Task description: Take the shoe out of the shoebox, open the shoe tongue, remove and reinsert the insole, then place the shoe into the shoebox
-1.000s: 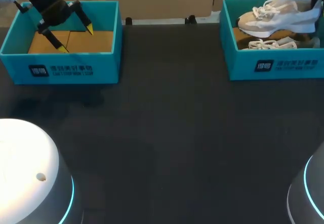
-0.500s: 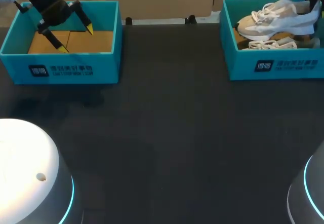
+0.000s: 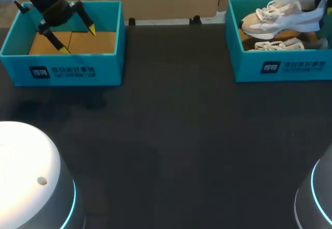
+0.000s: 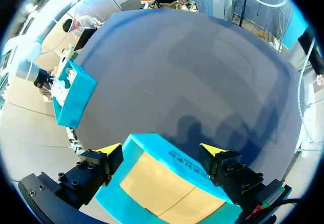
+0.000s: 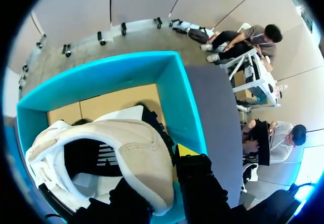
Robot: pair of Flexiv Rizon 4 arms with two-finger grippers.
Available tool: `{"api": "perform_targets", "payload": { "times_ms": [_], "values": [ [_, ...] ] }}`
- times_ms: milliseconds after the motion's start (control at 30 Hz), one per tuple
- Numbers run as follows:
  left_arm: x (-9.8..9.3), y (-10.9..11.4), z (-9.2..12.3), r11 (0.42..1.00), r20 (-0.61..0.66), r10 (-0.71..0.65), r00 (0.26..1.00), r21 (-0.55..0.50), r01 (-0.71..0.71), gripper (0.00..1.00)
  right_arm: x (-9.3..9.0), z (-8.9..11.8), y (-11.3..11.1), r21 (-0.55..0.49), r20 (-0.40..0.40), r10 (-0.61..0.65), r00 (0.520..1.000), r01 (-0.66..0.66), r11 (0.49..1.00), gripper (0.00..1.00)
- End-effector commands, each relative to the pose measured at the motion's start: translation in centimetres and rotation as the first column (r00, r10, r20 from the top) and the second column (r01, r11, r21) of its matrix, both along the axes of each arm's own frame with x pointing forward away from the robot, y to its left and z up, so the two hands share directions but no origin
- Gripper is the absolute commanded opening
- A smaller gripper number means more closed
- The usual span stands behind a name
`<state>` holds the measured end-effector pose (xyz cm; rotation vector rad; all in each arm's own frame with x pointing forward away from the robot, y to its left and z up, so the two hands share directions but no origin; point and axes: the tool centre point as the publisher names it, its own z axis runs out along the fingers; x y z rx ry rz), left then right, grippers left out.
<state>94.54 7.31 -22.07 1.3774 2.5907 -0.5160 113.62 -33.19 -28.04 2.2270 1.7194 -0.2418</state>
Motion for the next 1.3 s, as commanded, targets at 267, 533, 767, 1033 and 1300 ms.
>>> {"api": "perform_targets", "payload": {
  "times_ms": [267, 533, 767, 1033, 1300],
  "values": [
    [0.1, 0.0, 0.0, 1.000, 0.000, -0.001, 1.000, 0.002, 0.001, 1.00, 1.4, -1.5, -0.1, 0.021, -0.050, -0.006, 0.999, 0.007, 1.000, 0.00],
    [0.1, 0.0, 0.0, 1.000, 0.000, -0.001, 1.000, 0.002, 0.001, 1.00, 1.5, -1.9, 0.6, -0.025, -0.045, -0.005, 0.999, 0.004, 1.000, 0.00],
    [0.1, 0.0, 0.0, 1.000, 0.000, -0.001, 1.000, 0.002, 0.001, 1.00, 1.9, -3.2, 0.3, -0.024, -0.022, -0.014, 1.000, 0.013, 1.000, 0.00],
    [0.1, 0.0, 0.0, 1.000, 0.000, -0.001, 1.000, 0.002, 0.001, 1.00, 1.4, -4.3, -0.1, -0.017, -0.026, -0.010, 1.000, 0.009, 1.000, 0.00],
    [0.1, 0.0, 0.0, 1.000, 0.000, -0.001, 1.000, 0.002, 0.001, 1.00, 1.1, -5.1, -0.5, -0.007, -0.012, -0.030, 0.999, 0.030, 1.000, 0.00]
  ]
}}
